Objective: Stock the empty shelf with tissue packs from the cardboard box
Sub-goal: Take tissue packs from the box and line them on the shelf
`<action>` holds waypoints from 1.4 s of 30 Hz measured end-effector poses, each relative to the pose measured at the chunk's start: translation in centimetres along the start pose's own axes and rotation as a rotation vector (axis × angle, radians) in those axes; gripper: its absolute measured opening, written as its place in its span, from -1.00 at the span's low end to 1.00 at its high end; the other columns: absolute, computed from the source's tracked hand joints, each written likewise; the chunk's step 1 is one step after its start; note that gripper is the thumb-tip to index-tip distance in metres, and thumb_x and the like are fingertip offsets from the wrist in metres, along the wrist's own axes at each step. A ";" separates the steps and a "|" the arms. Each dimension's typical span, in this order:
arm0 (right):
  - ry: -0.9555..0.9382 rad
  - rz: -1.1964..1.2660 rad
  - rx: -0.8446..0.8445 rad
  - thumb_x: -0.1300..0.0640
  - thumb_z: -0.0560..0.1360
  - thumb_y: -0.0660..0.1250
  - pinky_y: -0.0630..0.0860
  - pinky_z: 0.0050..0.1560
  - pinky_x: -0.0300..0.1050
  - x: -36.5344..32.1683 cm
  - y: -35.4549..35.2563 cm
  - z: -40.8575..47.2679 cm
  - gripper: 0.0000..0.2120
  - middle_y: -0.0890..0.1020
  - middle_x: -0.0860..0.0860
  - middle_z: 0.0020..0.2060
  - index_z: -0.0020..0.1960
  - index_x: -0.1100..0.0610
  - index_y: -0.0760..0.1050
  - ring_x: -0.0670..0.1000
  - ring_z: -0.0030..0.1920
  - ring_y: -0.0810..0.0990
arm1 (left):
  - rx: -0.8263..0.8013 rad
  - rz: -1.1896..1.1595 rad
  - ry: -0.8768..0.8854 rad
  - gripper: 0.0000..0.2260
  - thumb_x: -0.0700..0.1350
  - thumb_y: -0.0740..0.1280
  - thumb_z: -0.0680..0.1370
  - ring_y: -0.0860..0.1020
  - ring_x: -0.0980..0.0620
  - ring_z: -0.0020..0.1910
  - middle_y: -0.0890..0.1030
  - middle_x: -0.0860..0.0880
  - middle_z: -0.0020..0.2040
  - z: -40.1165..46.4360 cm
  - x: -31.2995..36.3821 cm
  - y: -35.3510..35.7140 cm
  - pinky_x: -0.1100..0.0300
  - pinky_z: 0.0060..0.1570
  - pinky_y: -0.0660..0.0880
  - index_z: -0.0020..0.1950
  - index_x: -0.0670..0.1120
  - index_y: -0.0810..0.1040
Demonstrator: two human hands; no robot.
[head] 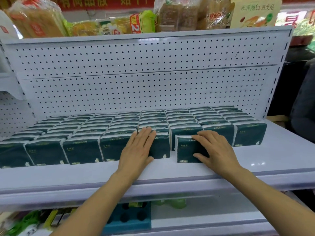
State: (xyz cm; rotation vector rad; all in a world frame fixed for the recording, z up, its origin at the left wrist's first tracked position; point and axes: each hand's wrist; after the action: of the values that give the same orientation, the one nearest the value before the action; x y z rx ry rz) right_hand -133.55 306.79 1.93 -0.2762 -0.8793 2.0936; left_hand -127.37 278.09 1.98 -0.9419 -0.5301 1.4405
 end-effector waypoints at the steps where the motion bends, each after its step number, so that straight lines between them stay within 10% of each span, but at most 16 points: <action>1: -0.002 -0.007 -0.008 -0.03 0.30 0.58 0.52 0.07 0.07 0.0 0.2 0.3 -0.40 0.57 0.03 0.16 0.28 0.09 0.51 0.11 0.17 0.54 | 0.012 0.006 0.013 -0.11 0.07 0.62 0.29 0.33 -0.09 0.48 0.37 -0.11 0.49 0.4 0.3 0.2 -0.06 0.47 0.20 0.51 -0.14 0.33; 17: 0.006 -0.007 -0.002 0.06 0.28 0.60 0.45 0.24 0.06 -0.2 2.8 3.1 -0.45 0.56 0.02 0.18 0.22 0.12 0.53 0.09 0.19 0.53 | -0.019 -0.017 0.032 -0.14 -0.04 0.68 0.16 0.53 -0.10 0.27 0.54 -0.09 0.32 2.5 0.8 0.5 0.00 0.33 0.40 0.41 -0.12 0.45; 22: 0.098 -0.060 -0.204 -0.15 0.41 0.45 0.13 0.45 0.23 -1.4 1.0 3.6 -0.42 0.40 0.02 0.40 0.35 0.02 0.42 0.09 0.42 0.36 | -0.077 -0.071 -0.044 -0.26 0.13 0.33 0.55 0.11 -0.02 0.57 0.17 0.01 0.58 2.5 1.3 -1.4 -0.03 0.55 -0.14 0.61 0.02 0.02; 33: 0.016 0.172 0.066 -0.13 0.53 0.17 0.37 0.32 0.10 -9.5 -3.1 0.3 -0.46 0.49 0.03 0.32 0.44 0.08 0.32 0.05 0.26 0.46 | 0.207 -0.193 -0.227 -0.39 0.15 0.32 0.53 0.44 -0.10 0.37 0.41 -0.05 0.44 -6.5 2.9 -6.7 -0.06 0.20 0.50 0.52 -0.02 0.28; 42: -0.138 0.353 -0.074 -0.06 0.51 0.30 0.45 0.23 0.08 -23.9 -2.7 -2.7 -0.44 0.45 0.08 0.36 0.45 0.09 0.30 0.11 0.28 0.45 | 0.083 -0.106 -0.378 -0.37 0.17 0.30 0.53 0.41 -0.09 0.37 0.39 -0.05 0.45 -20.6 -2.3 -10.2 -0.05 0.32 0.39 0.54 -0.04 0.26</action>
State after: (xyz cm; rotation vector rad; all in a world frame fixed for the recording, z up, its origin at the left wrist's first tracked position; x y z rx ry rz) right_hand -115.44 290.89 -0.78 -0.3505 -1.0531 2.4308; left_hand -105.16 272.55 -0.82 -0.5676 -0.7795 1.5391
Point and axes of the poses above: each hand's wrist, its own z-axis towards the middle knuckle, its own y-axis out of the palm, x = y × z
